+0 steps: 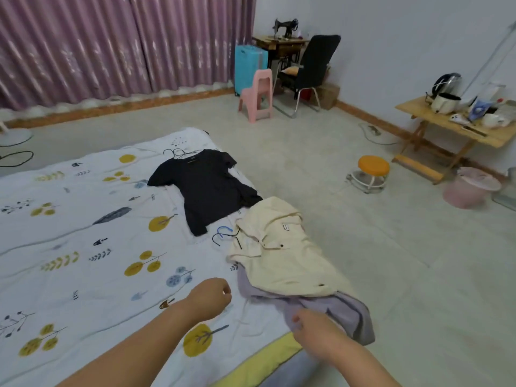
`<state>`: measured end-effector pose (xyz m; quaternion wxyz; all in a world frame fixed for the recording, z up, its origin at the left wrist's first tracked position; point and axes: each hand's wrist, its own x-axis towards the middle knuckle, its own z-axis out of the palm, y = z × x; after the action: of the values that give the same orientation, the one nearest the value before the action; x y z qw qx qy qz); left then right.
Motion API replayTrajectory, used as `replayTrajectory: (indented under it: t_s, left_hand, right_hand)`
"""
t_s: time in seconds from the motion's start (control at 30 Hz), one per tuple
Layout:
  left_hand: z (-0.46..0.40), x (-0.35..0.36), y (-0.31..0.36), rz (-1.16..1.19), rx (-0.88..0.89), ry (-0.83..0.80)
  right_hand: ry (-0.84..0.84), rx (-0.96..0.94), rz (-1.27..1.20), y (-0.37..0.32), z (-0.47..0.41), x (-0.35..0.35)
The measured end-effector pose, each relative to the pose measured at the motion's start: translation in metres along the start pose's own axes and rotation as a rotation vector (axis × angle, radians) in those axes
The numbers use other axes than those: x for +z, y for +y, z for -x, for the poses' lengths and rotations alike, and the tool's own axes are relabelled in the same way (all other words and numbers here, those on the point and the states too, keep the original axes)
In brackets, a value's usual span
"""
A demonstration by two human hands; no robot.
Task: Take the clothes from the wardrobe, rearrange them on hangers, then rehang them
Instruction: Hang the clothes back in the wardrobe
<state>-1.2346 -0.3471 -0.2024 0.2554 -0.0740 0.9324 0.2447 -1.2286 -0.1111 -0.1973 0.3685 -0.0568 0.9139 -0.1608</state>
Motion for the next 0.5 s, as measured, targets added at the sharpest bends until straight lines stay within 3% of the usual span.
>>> replayTrajectory:
  t_s: [0.13, 0.5]
  left_hand:
    - [-0.054, 0.014, -0.001, 0.039, -0.048, -0.009]
    - [-0.203, 0.085, -0.010, 0.295, -0.364, -0.021]
  right_hand:
    - [-0.052, -0.005, -0.024, 0.001, -0.066, -0.015]
    - [-0.092, -0.087, 0.205, 0.025, -0.257, -0.018]
